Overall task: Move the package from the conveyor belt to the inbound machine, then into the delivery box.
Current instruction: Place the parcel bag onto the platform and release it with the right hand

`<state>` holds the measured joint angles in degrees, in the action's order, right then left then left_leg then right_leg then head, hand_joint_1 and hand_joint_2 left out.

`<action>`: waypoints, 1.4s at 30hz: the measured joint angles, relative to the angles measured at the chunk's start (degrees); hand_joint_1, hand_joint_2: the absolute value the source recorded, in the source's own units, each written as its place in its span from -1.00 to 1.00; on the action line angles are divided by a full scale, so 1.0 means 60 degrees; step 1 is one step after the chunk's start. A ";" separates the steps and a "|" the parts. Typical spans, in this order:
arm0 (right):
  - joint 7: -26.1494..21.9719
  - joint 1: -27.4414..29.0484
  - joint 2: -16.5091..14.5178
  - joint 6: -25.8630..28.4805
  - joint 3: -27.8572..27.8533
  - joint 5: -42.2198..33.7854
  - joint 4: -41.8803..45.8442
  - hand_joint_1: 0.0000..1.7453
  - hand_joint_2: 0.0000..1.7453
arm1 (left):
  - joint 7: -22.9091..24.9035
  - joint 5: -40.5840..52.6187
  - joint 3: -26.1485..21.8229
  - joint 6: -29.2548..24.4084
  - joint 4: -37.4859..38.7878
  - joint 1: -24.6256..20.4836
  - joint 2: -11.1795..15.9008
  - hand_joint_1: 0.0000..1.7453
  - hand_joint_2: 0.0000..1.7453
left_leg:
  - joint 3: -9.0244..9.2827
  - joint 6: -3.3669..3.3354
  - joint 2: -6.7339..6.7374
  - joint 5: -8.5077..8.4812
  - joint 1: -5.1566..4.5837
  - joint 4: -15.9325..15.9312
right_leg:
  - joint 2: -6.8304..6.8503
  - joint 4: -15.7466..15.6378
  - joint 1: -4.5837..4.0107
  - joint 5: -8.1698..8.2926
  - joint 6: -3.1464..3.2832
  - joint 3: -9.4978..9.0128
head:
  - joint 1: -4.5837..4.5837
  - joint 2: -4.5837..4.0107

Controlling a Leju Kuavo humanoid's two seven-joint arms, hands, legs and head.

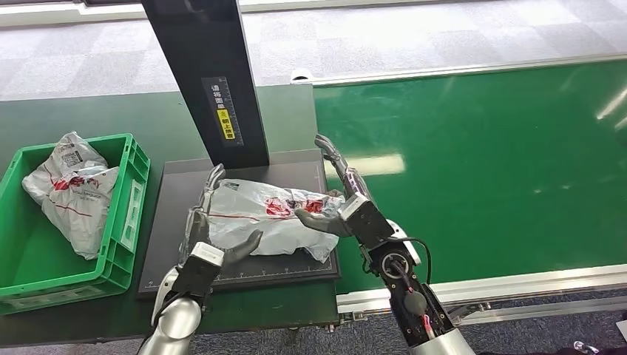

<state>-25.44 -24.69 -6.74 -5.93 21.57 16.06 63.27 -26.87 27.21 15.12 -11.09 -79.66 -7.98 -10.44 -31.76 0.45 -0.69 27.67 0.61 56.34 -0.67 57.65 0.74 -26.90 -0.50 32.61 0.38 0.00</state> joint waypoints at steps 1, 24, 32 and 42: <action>0.0000 0.0173 0.0048 0.0114 -0.0056 -0.0005 0.0277 -1.00 1.00 | 0.0037 0.0209 0.0154 0.0001 0.0254 -0.0170 0.0005 -1.00 1.00 | 0.0000 0.0000 0.0001 0.0000 0.0000 0.0000 | -0.0001 0.0000 0.0000 0.0000 0.0000 0.0000 | 0.0000 0.0000; -0.0106 0.2067 0.0427 0.0389 -0.1230 -0.0709 0.3131 -1.00 1.00 | 0.1468 0.5387 0.2770 -0.1886 0.6375 -0.3493 -0.0457 -0.81 1.00 | -0.0003 0.0000 0.0008 0.0000 0.0000 0.0001 | -0.0008 0.0000 0.0000 0.0003 0.0001 0.0002 | 0.0003 0.0000; -0.0153 0.2252 0.0427 0.0368 -0.1408 -0.0819 0.3285 -1.00 1.00 | 0.2050 0.6398 0.3067 -0.2115 0.7260 -0.3981 -0.0638 1.00 1.00 | -0.0003 -0.0001 0.0007 0.0000 -0.0003 0.0002 | -0.0008 0.0000 0.0002 0.0004 0.0000 0.0000 | 0.0001 0.0000; -0.0231 0.2577 0.0431 0.0428 -0.1789 -0.1012 0.3590 -1.00 1.00 | 0.2417 0.6583 0.3037 -0.2301 0.7433 -0.4318 -0.0573 1.00 1.00 | -0.0004 0.0000 0.0006 0.0000 -0.0001 0.0001 | -0.0007 0.0000 0.0000 0.0003 0.0001 0.0001 | 0.0003 0.0000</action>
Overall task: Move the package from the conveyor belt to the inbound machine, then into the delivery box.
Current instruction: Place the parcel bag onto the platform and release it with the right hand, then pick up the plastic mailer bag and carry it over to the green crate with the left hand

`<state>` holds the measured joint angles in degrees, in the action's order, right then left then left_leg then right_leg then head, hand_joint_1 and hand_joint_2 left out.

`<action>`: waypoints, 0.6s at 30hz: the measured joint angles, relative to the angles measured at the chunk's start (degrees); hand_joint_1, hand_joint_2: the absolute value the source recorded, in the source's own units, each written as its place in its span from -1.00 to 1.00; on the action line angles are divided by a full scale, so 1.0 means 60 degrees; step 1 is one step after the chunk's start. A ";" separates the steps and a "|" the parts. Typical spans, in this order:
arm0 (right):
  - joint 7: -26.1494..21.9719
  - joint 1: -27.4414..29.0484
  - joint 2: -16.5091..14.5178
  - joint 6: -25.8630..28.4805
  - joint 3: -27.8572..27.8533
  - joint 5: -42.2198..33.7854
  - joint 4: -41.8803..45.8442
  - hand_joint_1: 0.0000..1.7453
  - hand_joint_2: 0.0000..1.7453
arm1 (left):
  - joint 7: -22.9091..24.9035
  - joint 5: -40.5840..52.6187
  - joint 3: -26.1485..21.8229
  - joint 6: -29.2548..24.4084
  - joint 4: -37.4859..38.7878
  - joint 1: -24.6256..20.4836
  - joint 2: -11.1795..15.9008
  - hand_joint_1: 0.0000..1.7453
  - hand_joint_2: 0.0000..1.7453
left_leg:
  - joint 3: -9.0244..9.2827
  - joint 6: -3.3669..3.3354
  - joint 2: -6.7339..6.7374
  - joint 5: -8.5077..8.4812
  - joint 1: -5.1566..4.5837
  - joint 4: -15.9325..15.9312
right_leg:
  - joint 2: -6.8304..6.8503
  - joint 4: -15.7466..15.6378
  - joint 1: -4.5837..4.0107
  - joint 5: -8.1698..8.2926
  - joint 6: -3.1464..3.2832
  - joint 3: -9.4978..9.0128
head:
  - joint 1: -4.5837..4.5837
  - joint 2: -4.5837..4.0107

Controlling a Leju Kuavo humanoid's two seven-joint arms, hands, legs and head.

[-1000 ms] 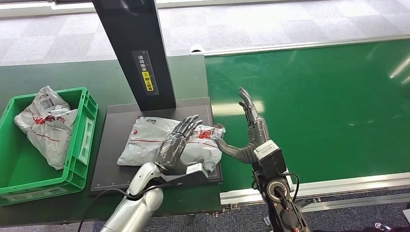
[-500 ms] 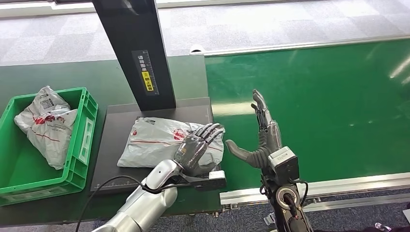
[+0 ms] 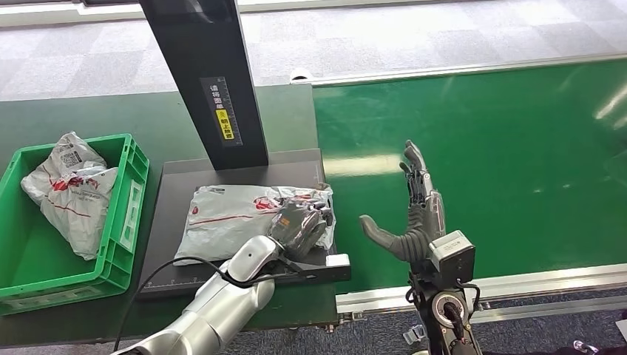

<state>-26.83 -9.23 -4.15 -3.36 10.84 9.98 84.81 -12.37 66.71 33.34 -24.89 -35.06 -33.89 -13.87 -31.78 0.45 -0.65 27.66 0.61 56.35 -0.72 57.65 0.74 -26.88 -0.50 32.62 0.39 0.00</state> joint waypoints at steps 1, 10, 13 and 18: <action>-0.0024 0.0061 0.0000 0.0003 -0.0035 -0.0005 0.0047 -1.00 1.00 | 0.0003 0.0009 -0.0006 -0.0048 -0.0002 -0.0008 0.0030 1.00 1.00 | 0.0000 0.0000 0.0000 0.0000 0.0000 0.0000 | 0.0000 0.0000 0.0000 0.0000 0.0000 0.0000 | 0.0000 0.0000; -0.0119 0.0566 0.0000 0.0105 -0.0318 0.0030 0.0483 -1.00 1.00 | -0.0114 -0.0503 -0.0359 -0.0916 -0.1169 0.0050 0.0404 1.00 1.00 | -0.0004 0.0000 0.0000 0.0000 0.0000 0.0000 | 0.0000 0.0000 0.0000 0.0000 0.0000 0.0000 | -0.0001 0.0000; -0.0126 0.0685 0.0013 0.0253 -0.0378 0.0041 0.0566 -1.00 1.00 | -0.0190 -0.0729 -0.0541 -0.1183 -0.2407 0.0244 0.0610 1.00 1.00 | -0.0004 0.0000 0.0001 0.0000 0.0000 0.0000 | 0.0000 0.0001 0.0000 0.0000 0.0000 0.0001 | 0.0000 0.0000; -0.0129 0.0821 0.0065 0.0385 -0.0444 0.0035 0.0649 -1.00 1.00 | -0.0182 -0.0900 -0.0784 -0.1236 -0.4537 0.0515 0.0957 1.00 1.00 | -0.0006 0.0000 0.0000 0.0000 0.0000 -0.0001 | 0.0001 0.0001 0.0000 -0.0001 0.0000 0.0002 | -0.0001 0.0000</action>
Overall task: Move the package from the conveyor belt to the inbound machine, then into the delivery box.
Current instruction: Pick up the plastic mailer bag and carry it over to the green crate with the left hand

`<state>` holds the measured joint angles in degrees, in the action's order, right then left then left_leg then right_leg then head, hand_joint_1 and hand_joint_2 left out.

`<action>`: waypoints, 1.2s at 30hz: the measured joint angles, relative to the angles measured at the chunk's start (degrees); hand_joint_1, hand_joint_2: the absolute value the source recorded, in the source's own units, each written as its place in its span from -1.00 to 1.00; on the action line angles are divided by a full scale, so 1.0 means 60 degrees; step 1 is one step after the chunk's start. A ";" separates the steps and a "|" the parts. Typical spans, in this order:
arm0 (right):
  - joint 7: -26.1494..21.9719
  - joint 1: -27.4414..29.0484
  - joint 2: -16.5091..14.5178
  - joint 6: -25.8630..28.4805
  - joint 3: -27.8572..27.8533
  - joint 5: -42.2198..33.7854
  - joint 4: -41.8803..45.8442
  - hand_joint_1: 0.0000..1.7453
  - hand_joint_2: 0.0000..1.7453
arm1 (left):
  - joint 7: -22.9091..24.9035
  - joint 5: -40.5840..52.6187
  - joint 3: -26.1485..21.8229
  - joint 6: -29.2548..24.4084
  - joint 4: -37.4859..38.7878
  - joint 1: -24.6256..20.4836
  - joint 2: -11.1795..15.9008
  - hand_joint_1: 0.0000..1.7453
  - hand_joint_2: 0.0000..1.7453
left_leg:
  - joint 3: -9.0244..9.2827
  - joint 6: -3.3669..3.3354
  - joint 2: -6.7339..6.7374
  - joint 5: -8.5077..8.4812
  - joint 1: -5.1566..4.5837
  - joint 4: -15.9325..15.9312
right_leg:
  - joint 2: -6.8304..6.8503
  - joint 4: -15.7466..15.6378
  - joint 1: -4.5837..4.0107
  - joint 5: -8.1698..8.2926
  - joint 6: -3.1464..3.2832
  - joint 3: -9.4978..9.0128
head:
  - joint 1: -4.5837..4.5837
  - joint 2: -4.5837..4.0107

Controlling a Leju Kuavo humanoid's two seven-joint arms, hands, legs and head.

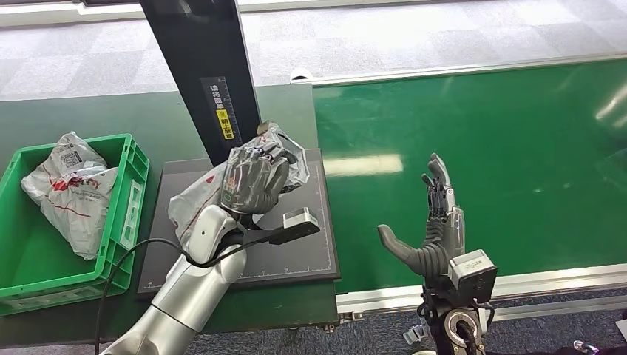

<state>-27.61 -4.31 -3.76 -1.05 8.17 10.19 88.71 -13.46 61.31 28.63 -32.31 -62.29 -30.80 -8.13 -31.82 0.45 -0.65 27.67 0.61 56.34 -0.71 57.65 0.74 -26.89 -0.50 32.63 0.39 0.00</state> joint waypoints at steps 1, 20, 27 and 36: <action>0.0000 0.0014 0.0006 0.0003 -0.0002 -0.0001 0.0014 -1.00 1.00 | 0.0002 -0.0001 -0.0026 0.0003 -0.0260 0.0041 0.0044 1.00 1.00 | 0.0000 0.0000 0.0000 0.0000 0.0000 0.0000 | 0.0000 0.0000 0.0000 0.0000 0.0000 0.0000 | 0.0000 0.0000; 0.0000 0.0045 0.0054 0.0014 -0.0004 -0.0001 0.0071 -1.00 1.00 | -0.0001 -0.0005 -0.0069 0.0006 -0.1402 0.0317 0.0327 1.00 1.00 | 0.0001 0.0000 0.0000 0.0000 -0.0001 0.0000 | 0.0000 0.0000 0.0000 0.0000 0.0000 0.0000 | 0.0001 0.0000; -0.0100 0.0251 0.0088 0.0330 -0.0004 -0.0051 0.0118 -1.00 1.00 | -0.0354 -0.0400 -0.0456 -0.1199 -0.2814 0.0565 0.0502 1.00 1.00 | -0.0002 0.0000 0.0001 0.0001 0.0000 0.0000 | -0.0001 0.0000 -0.0001 0.0000 0.0000 0.0001 | 0.0001 0.0000; -0.0130 0.0716 0.0125 0.0627 -0.0007 -0.0083 0.0440 -1.00 1.00 | -0.1168 -0.3263 -0.4607 -0.1287 -0.2399 -0.0856 0.1776 1.00 1.00 | 0.0009 0.0030 0.0025 -0.0020 0.0023 -0.0009 | -0.0020 0.0013 -0.0026 0.0009 0.0024 0.0005 | -0.0006 0.0000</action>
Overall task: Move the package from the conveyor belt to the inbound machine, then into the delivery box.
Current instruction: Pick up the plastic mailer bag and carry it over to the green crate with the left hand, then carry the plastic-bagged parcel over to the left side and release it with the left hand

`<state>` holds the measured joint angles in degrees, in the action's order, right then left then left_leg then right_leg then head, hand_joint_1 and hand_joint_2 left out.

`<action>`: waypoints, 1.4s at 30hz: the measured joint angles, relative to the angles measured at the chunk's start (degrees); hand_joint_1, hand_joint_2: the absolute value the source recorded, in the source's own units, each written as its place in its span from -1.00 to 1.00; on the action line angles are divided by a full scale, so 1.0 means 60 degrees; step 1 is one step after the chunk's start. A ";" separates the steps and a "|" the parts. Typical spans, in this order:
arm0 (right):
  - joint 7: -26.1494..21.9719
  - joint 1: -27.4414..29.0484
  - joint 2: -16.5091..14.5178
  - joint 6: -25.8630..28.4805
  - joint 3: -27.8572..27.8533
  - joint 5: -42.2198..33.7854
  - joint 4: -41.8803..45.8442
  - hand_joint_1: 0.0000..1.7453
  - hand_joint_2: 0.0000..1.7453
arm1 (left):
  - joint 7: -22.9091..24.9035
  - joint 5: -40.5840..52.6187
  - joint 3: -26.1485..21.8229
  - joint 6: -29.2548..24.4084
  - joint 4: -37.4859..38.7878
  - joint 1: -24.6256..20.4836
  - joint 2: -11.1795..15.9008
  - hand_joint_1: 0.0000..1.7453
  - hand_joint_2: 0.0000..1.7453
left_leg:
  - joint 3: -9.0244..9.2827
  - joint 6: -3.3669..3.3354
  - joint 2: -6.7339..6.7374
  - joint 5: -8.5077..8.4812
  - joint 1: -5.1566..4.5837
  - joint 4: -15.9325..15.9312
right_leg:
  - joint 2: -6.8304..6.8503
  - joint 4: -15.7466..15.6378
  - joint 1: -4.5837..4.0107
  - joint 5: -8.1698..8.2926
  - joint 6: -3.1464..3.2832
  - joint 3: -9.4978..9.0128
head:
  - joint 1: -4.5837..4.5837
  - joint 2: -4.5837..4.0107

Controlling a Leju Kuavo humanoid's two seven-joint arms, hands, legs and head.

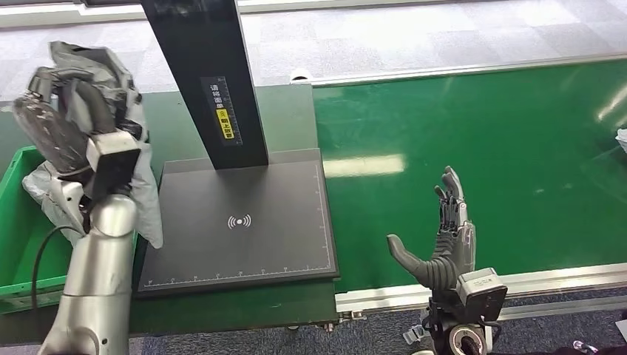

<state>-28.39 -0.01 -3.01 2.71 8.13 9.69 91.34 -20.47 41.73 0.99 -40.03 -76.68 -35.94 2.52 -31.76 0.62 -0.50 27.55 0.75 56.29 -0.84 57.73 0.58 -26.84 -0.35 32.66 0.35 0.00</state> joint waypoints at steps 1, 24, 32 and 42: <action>0.0041 0.0046 -0.0010 -0.0002 -0.0001 -0.0002 0.0040 -1.00 1.00 | -0.0021 0.0344 -0.0761 0.0003 0.0842 -0.0408 0.0375 1.00 1.00 | 0.0007 0.0007 0.0026 -0.0004 0.0001 -0.0001 | -0.0024 0.0009 -0.0001 0.0008 0.0012 0.0007 | 0.0005 0.0000; 0.0222 0.0275 -0.0393 -0.0017 -0.0426 0.0001 0.0149 -1.00 1.00 | 0.0469 0.5372 -0.6351 -0.0009 0.5893 -0.2219 0.1223 1.00 1.00 | -0.0009 0.0019 0.0069 -0.0010 0.0001 0.0001 | -0.0067 0.0023 -0.0003 0.0027 0.0042 0.0047 | 0.0004 0.0000; 0.0221 0.0275 -0.0423 -0.0018 -0.0466 0.0006 0.0148 -1.00 1.00 | 0.0529 0.5457 -0.6470 -0.0009 0.5989 -0.2223 0.1173 1.00 1.00 | -0.0010 0.0019 0.0069 -0.0010 0.0000 0.0002 | -0.0066 0.0022 -0.0001 0.0027 0.0042 0.0047 | 0.0003 0.0000; 0.0282 0.0354 -0.0484 -0.0028 -0.0551 0.0127 0.0145 -1.00 1.00 | 0.1896 0.6049 -0.6712 -0.0012 0.6140 -0.2316 0.1351 1.00 1.00 | -0.0011 0.0019 0.0072 -0.0010 0.0002 0.0001 | -0.0069 0.0024 -0.0004 0.0027 0.0042 0.0047 | 0.0004 0.0000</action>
<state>-26.70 2.11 -5.91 2.54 4.82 10.45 92.21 -9.09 78.03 -39.28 -40.10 -39.84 -49.83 10.63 -31.83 0.74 -0.07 27.49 0.76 56.30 -1.25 57.88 0.56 -26.68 -0.10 32.94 0.37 0.00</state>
